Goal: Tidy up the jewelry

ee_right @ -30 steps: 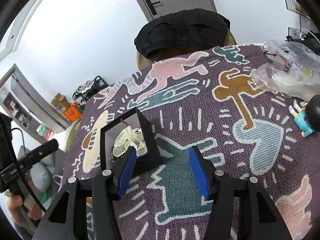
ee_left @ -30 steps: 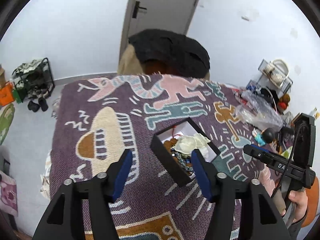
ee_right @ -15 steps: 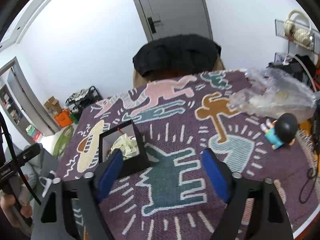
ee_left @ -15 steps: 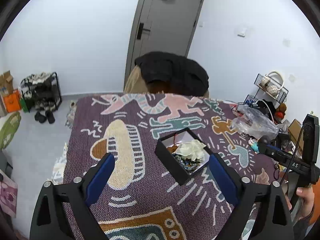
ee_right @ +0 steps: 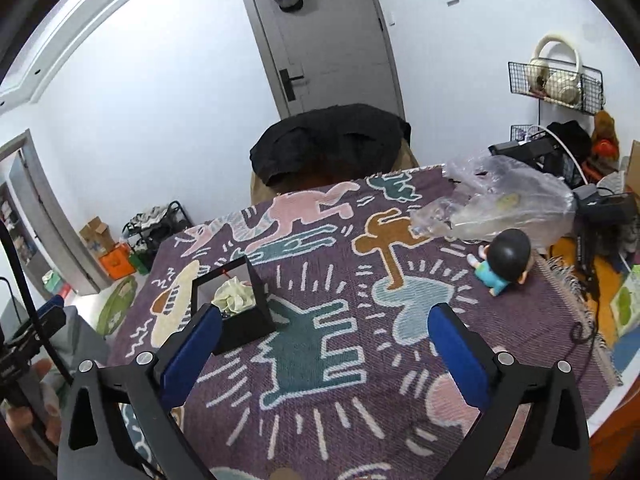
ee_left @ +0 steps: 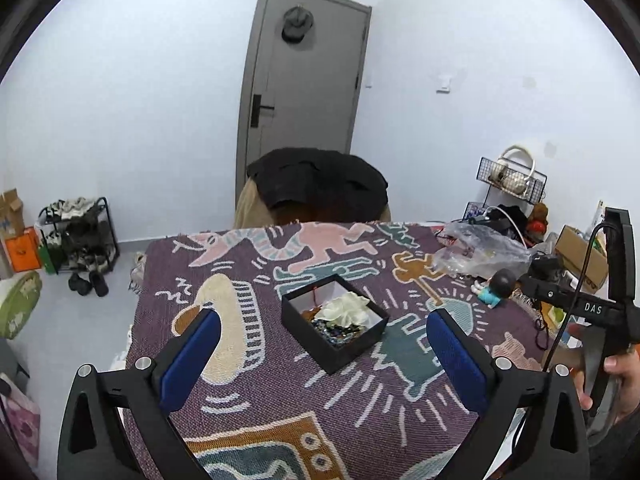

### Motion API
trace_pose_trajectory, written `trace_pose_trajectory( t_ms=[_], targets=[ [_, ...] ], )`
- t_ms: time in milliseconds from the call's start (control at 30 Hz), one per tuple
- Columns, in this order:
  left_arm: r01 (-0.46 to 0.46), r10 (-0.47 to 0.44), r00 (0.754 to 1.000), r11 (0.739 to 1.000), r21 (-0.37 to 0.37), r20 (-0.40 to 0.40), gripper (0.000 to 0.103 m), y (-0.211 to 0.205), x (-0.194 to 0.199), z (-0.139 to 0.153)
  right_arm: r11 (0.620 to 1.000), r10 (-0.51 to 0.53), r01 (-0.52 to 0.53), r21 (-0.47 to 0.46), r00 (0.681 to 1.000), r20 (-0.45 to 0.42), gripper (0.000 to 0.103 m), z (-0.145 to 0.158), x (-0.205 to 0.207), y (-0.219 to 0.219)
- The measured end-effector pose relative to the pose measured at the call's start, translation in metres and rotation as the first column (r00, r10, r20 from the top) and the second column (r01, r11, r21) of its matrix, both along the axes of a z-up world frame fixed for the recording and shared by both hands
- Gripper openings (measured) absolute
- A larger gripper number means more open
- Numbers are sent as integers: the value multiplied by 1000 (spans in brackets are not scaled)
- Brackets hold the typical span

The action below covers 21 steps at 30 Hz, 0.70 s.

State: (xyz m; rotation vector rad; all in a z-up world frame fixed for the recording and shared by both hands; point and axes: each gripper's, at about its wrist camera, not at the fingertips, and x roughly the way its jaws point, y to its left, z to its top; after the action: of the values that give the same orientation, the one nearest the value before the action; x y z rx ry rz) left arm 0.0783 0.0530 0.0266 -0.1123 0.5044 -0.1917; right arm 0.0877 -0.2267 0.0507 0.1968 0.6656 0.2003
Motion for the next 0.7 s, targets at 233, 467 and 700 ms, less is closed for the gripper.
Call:
trace_pose_trajectory(
  t_ms=[233, 467, 700],
  targets=[
    [-7, 8, 999, 1000, -26, 35, 103, -3, -29, 10, 1000, 5, -5, 4, 999, 32, 103, 7, -24, -7],
    [-57, 59, 996, 998, -30, 67, 103, 9, -54, 13, 999, 14, -11, -42, 997, 79, 103, 21, -39, -1],
    [-88, 87, 994, 996, 6, 65, 103, 17, -60, 11, 995, 39, -33, -90, 997, 63, 103, 14, -51, 6]
  ],
)
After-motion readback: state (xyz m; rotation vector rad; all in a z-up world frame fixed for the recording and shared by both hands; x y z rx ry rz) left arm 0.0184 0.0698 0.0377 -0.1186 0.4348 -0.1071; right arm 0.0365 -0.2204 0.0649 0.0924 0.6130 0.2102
